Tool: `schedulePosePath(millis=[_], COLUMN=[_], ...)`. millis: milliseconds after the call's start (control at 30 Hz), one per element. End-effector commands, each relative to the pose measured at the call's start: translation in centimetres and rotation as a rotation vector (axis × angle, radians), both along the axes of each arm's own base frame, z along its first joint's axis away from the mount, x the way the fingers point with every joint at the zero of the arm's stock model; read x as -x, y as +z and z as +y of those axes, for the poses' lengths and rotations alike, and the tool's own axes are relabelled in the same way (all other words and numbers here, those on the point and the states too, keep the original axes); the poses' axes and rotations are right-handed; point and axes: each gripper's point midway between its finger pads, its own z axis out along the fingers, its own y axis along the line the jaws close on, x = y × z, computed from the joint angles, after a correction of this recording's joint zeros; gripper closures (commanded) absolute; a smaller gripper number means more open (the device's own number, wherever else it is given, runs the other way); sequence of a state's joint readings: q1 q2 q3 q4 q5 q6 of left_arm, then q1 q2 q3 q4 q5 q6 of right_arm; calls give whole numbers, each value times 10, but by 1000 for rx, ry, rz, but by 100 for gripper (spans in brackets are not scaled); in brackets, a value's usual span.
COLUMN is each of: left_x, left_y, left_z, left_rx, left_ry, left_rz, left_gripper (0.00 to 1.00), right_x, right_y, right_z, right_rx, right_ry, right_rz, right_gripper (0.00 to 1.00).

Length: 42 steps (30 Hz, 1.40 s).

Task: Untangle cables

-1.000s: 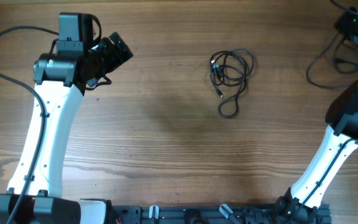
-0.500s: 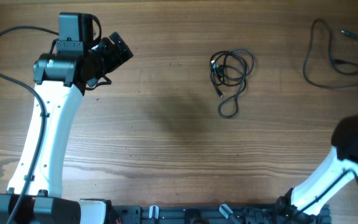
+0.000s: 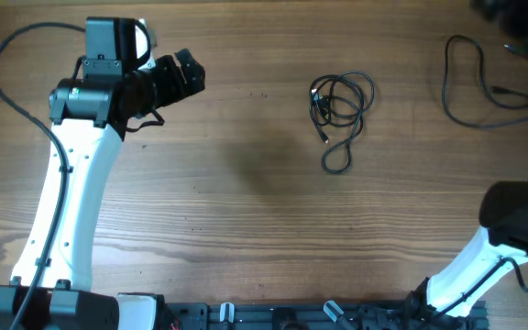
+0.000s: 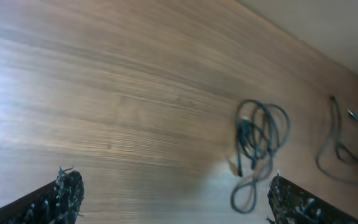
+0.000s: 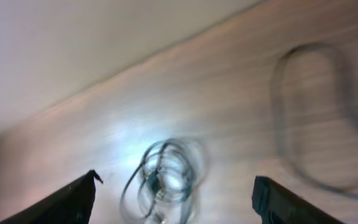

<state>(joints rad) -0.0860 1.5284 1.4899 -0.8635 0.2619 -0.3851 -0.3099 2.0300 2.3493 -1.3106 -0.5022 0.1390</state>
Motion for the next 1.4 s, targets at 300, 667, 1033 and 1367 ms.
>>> schedulePosePath(millis=[300,667,1033,1367], left_x=[-24,-39,-38,-45], left_y=[-55,-149,-177,-165], left_z=[-116,-247,-260,-261], left_rx=[91,46,47,65], left_ry=[-336,-426,-351,-347], left_rz=[11,-48,-9,-50], left_gripper=[10,19,61,96], right_x=[1,5,7,7], right_y=[-27,-36,-37,-37], right_z=[90,71,71,71], right_rx=[-39,22,26,38], right_ry=[169,95,98,115], right_rz=[93,142,150,142], right_gripper=[17,13,10,9])
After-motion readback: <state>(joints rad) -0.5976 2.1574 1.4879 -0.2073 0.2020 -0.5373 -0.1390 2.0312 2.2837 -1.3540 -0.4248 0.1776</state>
